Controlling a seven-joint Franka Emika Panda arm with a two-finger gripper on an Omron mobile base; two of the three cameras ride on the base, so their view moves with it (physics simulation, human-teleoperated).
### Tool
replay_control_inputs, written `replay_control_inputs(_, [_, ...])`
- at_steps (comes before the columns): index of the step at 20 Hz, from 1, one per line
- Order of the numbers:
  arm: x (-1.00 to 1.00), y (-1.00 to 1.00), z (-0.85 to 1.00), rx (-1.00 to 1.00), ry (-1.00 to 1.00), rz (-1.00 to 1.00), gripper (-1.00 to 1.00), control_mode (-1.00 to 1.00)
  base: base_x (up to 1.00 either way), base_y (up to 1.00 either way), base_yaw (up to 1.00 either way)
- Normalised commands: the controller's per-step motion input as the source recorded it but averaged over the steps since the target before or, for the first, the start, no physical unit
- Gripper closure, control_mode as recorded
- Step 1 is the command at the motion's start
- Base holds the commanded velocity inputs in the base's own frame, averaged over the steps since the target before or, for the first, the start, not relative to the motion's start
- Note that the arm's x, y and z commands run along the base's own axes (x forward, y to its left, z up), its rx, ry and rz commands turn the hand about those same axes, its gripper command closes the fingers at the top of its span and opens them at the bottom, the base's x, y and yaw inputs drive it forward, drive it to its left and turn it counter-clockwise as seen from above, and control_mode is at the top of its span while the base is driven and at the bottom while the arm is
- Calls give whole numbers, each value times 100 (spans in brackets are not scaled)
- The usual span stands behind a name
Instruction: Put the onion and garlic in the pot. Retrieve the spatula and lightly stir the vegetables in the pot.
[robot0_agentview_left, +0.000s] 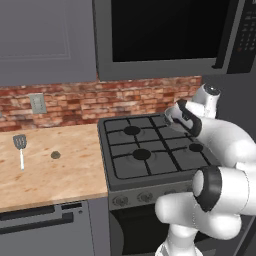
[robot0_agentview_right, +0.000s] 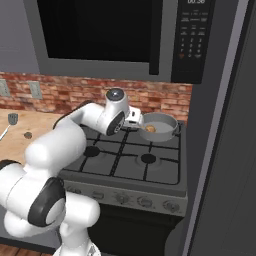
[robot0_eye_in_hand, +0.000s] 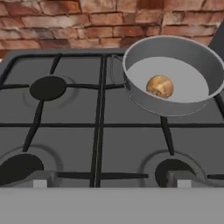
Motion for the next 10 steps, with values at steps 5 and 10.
replay_control_inputs(5, [-29,100,26,0,0,21,-100,-100,0,0,0])
replay_control_inputs(10, [-27,100,3,-3,2,30,-100,-100,0,0,0])
